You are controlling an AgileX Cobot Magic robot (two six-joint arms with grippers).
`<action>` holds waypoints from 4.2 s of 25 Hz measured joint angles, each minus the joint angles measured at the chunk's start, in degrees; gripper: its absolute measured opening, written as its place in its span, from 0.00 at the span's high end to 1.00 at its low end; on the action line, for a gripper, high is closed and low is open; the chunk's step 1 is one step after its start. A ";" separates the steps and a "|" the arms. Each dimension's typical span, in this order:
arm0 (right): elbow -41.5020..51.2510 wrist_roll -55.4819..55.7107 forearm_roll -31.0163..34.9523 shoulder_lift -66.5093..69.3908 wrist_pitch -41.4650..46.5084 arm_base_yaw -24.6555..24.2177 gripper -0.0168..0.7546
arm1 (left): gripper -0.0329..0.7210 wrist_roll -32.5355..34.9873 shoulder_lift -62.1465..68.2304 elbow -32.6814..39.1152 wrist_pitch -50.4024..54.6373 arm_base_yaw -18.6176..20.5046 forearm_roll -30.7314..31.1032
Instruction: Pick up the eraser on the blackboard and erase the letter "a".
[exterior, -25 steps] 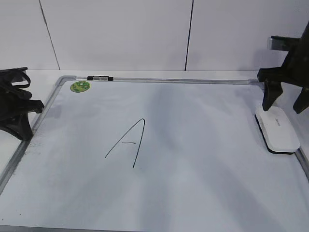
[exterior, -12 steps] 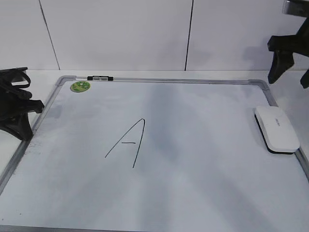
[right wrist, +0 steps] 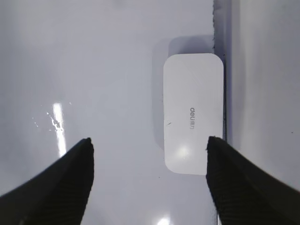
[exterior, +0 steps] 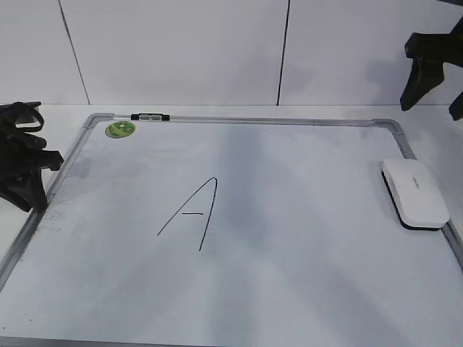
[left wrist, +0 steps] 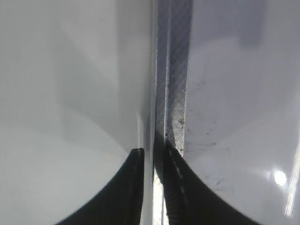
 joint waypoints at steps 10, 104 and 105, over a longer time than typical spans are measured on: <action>0.00 0.00 0.97 -0.33 0.08 0.00 0.21 | 0.58 -0.09 -3.90 -4.27 5.89 0.00 1.22; 61.97 -2.74 -10.22 -97.80 -1.43 2.42 0.21 | 0.63 0.73 -109.10 45.71 11.70 -8.80 5.94; 62.61 -2.74 -10.56 -97.80 -2.62 2.42 0.21 | 0.63 0.73 -109.10 45.71 11.47 -8.80 5.94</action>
